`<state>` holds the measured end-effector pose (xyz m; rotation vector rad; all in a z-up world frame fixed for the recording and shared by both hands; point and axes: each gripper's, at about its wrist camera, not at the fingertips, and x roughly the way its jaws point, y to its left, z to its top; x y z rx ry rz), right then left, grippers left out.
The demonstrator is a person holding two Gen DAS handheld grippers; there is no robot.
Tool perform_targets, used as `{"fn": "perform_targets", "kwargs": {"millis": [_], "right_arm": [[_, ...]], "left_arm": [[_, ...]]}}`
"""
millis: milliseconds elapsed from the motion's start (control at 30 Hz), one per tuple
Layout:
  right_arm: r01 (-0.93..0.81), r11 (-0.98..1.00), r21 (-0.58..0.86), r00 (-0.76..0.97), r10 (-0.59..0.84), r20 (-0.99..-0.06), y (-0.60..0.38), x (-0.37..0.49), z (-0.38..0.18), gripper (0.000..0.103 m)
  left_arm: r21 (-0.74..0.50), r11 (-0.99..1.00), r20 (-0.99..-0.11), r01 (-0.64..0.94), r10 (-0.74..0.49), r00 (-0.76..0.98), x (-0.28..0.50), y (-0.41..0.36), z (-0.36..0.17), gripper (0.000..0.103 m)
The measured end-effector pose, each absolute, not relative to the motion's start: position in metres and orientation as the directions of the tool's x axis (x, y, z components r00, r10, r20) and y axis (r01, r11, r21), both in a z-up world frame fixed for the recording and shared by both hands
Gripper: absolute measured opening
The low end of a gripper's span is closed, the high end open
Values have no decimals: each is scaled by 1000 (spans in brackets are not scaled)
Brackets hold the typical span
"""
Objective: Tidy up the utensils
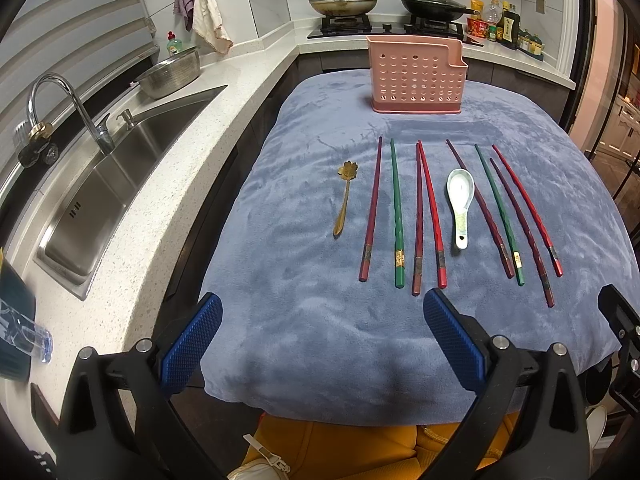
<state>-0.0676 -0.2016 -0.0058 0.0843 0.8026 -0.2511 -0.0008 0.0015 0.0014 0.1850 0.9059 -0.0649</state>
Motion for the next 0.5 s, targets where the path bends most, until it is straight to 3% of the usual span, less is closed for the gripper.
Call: {"fn": "perform_targets", "kwargs": {"millis": [500], "right_arm": [[253,967,-21,667,-190,-720,-200,-68,-5,96]], "left_arm": [[130,982,-787,135,20,616,-1,2,1,96]]}}
